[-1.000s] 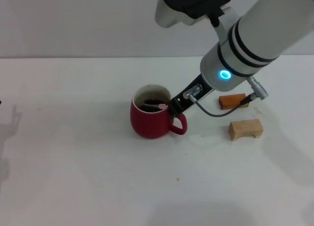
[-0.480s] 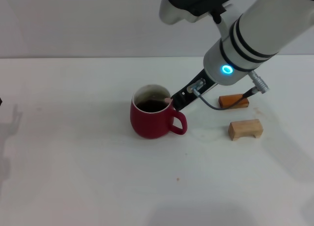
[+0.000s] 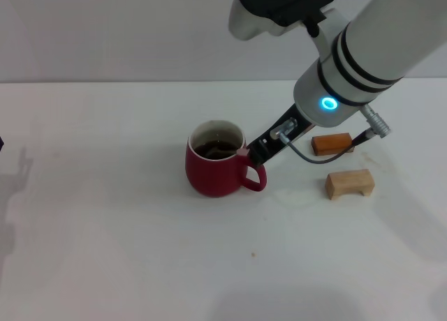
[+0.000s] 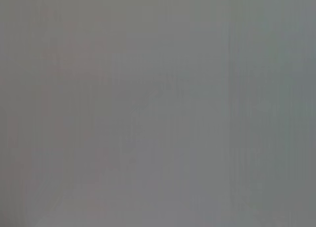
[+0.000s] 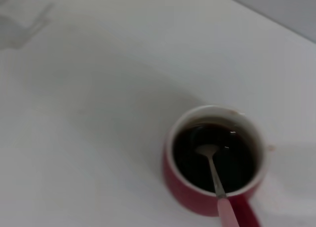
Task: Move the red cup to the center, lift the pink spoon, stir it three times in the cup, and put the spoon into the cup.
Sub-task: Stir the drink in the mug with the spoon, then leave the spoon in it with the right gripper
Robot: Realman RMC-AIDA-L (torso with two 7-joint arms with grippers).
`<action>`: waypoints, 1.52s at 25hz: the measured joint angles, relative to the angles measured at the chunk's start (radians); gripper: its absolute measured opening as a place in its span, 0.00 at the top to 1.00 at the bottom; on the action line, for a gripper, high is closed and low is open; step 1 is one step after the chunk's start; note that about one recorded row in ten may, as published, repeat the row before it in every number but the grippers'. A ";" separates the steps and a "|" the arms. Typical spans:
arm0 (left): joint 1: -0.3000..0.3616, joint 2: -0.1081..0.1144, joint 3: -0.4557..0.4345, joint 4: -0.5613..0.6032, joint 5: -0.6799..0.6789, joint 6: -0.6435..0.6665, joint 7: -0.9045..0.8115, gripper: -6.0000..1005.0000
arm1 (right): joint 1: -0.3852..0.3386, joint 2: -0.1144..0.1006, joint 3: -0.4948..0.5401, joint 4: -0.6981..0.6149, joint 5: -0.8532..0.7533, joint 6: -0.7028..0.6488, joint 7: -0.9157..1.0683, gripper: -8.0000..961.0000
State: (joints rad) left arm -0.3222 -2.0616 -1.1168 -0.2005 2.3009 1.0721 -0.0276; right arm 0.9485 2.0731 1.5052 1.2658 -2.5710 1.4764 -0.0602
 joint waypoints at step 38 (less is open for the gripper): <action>0.004 -0.006 0.004 -0.007 0.000 0.000 0.000 0.19 | -0.005 0.002 -0.001 -0.019 0.009 -0.031 -0.038 0.83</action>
State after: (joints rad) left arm -0.3182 -2.0681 -1.1129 -0.2072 2.3010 1.0718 -0.0276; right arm 0.9438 2.0750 1.5044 1.2467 -2.5615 1.4457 -0.0986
